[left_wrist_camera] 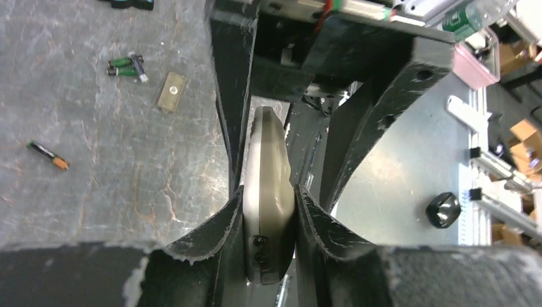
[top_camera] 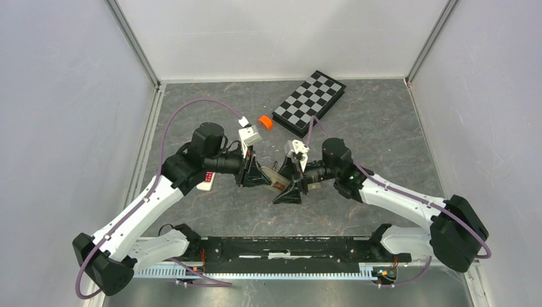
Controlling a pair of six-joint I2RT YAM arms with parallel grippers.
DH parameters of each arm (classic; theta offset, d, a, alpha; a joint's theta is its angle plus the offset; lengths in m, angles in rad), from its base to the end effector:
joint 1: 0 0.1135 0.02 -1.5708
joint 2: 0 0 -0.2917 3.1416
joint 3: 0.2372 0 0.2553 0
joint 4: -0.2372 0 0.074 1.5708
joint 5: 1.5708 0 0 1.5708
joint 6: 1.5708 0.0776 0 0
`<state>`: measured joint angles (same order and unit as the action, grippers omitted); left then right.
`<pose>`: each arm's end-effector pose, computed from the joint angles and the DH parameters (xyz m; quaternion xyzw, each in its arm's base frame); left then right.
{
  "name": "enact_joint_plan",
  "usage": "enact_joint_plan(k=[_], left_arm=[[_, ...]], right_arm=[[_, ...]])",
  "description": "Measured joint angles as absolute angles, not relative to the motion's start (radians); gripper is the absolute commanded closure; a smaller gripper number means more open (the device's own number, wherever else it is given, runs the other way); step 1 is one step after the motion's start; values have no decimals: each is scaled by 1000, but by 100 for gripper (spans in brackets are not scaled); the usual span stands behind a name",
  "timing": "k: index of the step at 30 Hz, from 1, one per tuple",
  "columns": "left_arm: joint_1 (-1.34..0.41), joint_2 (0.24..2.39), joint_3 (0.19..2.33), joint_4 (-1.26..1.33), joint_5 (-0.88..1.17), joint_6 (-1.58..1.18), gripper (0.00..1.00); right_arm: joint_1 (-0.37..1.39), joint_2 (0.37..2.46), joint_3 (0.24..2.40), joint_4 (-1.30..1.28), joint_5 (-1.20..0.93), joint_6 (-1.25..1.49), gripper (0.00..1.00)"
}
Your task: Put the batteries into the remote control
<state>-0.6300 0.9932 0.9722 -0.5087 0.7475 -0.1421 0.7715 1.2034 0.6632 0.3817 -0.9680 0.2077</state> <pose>0.1492 -0.1740 0.3465 0.3713 0.7399 -0.4678 0.3097 0.1529 0.2378 0.2909 -0.4774 0.5629 0.5826 0.3404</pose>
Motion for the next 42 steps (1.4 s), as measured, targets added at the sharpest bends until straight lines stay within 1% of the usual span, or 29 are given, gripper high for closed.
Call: enact_joint_plan(k=[1,2,3,5,7,8,9,10,11,12,14,15,17,21,25,27,30,31,32,33,35,36,39,40,42], left_arm=[[-630,1002,985,-515,764,-110,98],[-630,1010,997,-525,771,-80,98],[-631,1019,1010,-542,787,-52,98],[-635,1036,1034,-577,801,7,98],[-637,1056,1056,-611,807,57,98],[-637,1064,1065,-623,811,73,95],[-637,1068,1070,-631,813,83,90],[-637,1070,1074,-638,815,94,80],[-637,1069,1075,-642,815,96,62],[-637,1068,1075,-642,815,96,51],[-636,1066,1075,-635,812,97,32],[-636,1064,1076,-625,810,94,25],[-635,1055,1075,-582,801,67,21],[-634,1010,1037,-361,776,-110,18],[-634,988,971,-118,710,-306,18],[-634,988,922,8,679,-410,24],[-634,1006,852,165,639,-551,38],[-634,1017,838,199,627,-587,39],[-634,1026,828,228,620,-617,39],[-634,1036,817,266,612,-649,36],[-632,1039,807,309,599,-693,27],[-629,1039,804,326,594,-708,26],[-621,1039,804,369,575,-747,27],[-618,1039,802,385,573,-758,28],[-616,1041,799,411,569,-776,35]], right_arm=[[779,1220,682,360,-978,192,59],[783,1233,696,340,-987,176,66],[785,1246,710,319,-987,160,70],[783,1266,725,291,-995,153,74],[781,1277,731,284,-1000,158,81],[781,1281,732,286,-1003,159,89],[780,1283,732,289,-1006,163,96],[780,1288,733,293,-1011,168,100],[780,1293,734,301,-1017,177,100],[780,1297,735,308,-1020,184,100],[778,1304,735,329,-1029,217,100],[775,1306,735,342,-1030,240,100],[766,1306,728,398,-1027,309,100],[737,1300,666,624,-963,500,100],[722,1305,575,908,-886,718,100],[717,1323,546,1063,-855,827,100],[714,1358,540,1229,-823,945,100],[712,1370,540,1274,-816,980,100],[711,1378,541,1303,-808,1004,100],[709,1386,541,1324,-801,1025,100],[704,1398,542,1353,-791,1058,100],[702,1400,544,1361,-788,1068,100],[699,1400,550,1377,-781,1078,100],[699,1400,551,1378,-781,1080,100],[699,1401,551,1378,-781,1081,100]])
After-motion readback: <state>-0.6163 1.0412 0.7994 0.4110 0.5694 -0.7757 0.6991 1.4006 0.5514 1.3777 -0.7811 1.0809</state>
